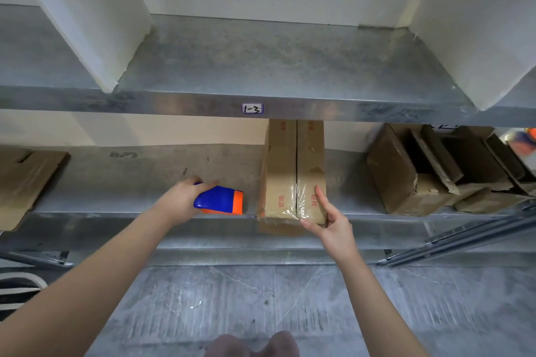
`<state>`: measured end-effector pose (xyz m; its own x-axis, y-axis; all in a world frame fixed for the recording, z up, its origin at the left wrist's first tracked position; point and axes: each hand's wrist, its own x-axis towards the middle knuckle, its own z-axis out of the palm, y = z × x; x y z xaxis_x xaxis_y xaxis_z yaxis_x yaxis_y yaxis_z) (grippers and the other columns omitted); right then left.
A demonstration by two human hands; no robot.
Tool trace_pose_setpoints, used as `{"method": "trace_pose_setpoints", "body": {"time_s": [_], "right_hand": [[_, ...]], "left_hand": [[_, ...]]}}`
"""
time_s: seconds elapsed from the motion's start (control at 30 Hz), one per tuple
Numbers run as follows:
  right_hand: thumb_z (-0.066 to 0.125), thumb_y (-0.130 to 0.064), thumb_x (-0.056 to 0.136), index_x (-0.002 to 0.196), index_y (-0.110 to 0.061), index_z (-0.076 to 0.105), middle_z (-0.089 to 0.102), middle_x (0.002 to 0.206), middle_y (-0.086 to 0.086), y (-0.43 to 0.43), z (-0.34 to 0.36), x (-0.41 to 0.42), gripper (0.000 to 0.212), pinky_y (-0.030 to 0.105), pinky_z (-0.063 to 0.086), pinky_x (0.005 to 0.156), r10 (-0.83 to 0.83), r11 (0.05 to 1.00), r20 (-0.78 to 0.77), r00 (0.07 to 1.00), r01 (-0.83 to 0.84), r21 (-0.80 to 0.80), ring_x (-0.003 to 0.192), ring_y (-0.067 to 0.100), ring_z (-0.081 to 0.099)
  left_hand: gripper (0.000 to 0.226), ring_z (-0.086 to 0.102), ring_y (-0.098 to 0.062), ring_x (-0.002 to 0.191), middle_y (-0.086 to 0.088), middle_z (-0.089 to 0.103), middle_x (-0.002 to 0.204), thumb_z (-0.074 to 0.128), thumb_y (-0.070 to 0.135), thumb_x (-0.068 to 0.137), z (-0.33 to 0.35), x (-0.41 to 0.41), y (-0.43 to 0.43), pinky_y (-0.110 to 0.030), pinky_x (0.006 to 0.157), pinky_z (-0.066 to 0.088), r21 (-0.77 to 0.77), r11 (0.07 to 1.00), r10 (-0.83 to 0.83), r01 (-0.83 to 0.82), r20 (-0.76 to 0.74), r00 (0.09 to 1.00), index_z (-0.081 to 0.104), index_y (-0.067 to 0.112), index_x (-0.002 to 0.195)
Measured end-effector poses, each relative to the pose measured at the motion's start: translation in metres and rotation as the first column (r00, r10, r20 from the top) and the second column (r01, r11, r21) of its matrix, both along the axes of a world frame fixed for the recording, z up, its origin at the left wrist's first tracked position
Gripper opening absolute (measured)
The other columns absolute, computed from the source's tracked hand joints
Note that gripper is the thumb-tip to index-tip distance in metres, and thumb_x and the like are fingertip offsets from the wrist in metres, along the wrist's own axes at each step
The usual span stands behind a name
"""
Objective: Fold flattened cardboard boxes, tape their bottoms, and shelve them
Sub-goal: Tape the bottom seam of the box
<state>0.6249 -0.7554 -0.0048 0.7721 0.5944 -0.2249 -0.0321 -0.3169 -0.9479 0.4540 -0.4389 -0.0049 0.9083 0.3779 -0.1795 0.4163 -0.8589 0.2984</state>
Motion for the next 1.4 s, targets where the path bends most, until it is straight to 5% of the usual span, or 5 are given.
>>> {"method": "trace_pose_setpoints", "body": {"time_s": [0.33, 0.7, 0.9, 1.13, 1.4], "right_hand": [[0.073, -0.024, 0.086, 0.141, -0.054, 0.032, 0.046, 0.141, -0.019, 0.002, 0.003, -0.008, 0.075, 0.031, 0.041, 0.108, 0.057, 0.995, 0.168, 0.984, -0.042, -0.092, 0.13, 0.003, 0.044], [0.066, -0.043, 0.088, 0.146, -0.046, 0.031, 0.033, 0.151, -0.002, -0.002, 0.003, -0.018, 0.067, 0.03, 0.035, 0.109, 0.076, 0.97, 0.439, 0.895, 0.036, -0.242, 0.138, 0.015, 0.034], [0.057, -0.047, 0.092, 0.143, -0.049, 0.035, 0.03, 0.154, 0.001, -0.012, 0.005, -0.026, 0.055, 0.036, 0.039, 0.107, 0.153, 0.952, 0.561, 0.814, 0.03, -0.303, 0.14, 0.021, 0.032], [0.064, -0.03, 0.092, 0.133, -0.049, 0.048, 0.048, 0.138, -0.002, -0.021, -0.007, -0.035, 0.047, 0.034, 0.046, 0.103, 0.087, 0.985, 0.497, 0.863, -0.001, -0.171, 0.128, 0.012, 0.048], [0.078, -0.015, 0.081, 0.123, -0.037, 0.048, 0.06, 0.118, -0.013, -0.012, -0.003, -0.02, 0.056, 0.014, 0.053, 0.081, -0.076, 0.994, 0.29, 0.954, 0.095, -0.052, 0.098, 0.006, 0.066]], "left_hand": [[0.083, -0.003, -0.034, 0.147, -0.003, 0.002, 0.162, 0.058, 0.045, 0.091, -0.006, 0.003, 0.006, -0.047, 0.118, 0.008, 0.083, 0.995, 0.072, -0.059, -0.169, 0.983, 0.005, 0.032, 0.154], [0.063, 0.017, -0.014, 0.146, 0.009, 0.026, 0.156, 0.032, 0.053, 0.092, 0.03, 0.015, -0.112, -0.031, 0.118, 0.0, 0.032, 0.976, -0.216, 0.216, 0.29, 0.932, 0.029, 0.029, 0.15], [0.048, 0.034, -0.014, 0.139, 0.002, 0.045, 0.147, 0.048, 0.033, 0.094, 0.007, 0.027, -0.162, -0.042, 0.114, 0.032, 0.199, 0.935, -0.343, 0.295, 0.281, 0.896, 0.046, 0.02, 0.14], [0.055, 0.016, -0.023, 0.146, 0.005, 0.021, 0.158, 0.058, 0.019, 0.095, 0.0, 0.019, -0.166, -0.035, 0.108, 0.036, 0.014, 0.994, -0.105, 0.107, 0.374, 0.922, 0.041, 0.037, 0.143], [0.071, 0.019, 0.009, 0.129, 0.029, -0.01, 0.154, 0.049, 0.026, 0.099, 0.012, 0.02, -0.173, -0.021, 0.106, 0.029, -0.365, 0.93, 0.169, -0.048, 0.308, 0.936, 0.004, 0.042, 0.151]]}}
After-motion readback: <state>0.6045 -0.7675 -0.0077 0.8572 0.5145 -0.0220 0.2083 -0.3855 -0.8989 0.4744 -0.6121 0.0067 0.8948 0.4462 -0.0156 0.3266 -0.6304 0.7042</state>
